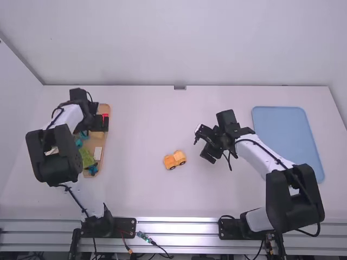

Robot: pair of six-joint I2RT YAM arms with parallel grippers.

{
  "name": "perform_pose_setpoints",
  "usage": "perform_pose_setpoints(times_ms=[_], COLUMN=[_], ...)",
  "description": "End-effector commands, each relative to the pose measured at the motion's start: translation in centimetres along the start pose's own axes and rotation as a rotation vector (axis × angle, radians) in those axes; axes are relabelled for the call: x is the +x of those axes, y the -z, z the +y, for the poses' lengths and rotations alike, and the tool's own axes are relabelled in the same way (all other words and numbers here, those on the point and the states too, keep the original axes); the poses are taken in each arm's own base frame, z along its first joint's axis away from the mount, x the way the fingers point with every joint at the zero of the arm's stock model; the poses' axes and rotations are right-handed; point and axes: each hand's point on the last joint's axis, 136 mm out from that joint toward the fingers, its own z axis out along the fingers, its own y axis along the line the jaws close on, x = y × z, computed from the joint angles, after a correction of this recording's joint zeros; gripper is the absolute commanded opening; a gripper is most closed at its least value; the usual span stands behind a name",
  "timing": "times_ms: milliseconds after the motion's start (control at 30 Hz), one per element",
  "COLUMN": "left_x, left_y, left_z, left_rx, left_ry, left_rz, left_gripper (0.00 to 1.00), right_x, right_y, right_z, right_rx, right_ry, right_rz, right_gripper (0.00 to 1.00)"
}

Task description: Assemble lego blocks to make yellow taxi

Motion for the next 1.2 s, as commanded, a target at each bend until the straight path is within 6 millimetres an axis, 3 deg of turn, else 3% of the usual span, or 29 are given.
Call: perform_pose_setpoints(times_ms=[0,133,267,433,633,767,1033,1167], left_x=[0.4,0.9,1.2,1.6,1.5,1.6,2.2,3.7], left_y=[-0.1,-0.2,-0.3,-0.5,-0.5,-0.5,-0.6,-0.5], left_z=[-0.1,0.9,2.8,2.6,0.8,0.6,0.6,2.2], left_rx=[-0.003,-0.062,-0.159,-0.047,0.081,0.086,0.075,-0.055], left_ry=[0.022,0.082,0.285,0.519,0.533,0.556,0.787,0.971], left_rz=[0.011,0.03,0.016,0.018,0.03,0.036,0.069,0.093], left_gripper=[0.99,0.95,0.99,0.99,0.99,0.99,1.0,0.93], right_x=[-0.4,-0.1,-0.1,-0.1,-0.1,-0.3,-0.7,-0.5], right_y=[0.2,0.3,0.3,0.3,0.3,0.3,0.2,0.3], right_z=[0.1,-0.3,-0.3,-0.3,-0.3,-0.5,-0.5,-0.8], right_rx=[0.0,0.016,0.016,0.016,0.018,0.024,0.031,0.038], right_ry=[0.007,0.003,-0.001,0.0,0.001,0.004,0.012,-0.019], right_rz=[-0.011,0.004,0.003,0.004,0.002,-0.006,-0.012,-0.013], right_gripper=[0.99,0.99,0.99,0.99,0.99,0.99,0.99,0.99])
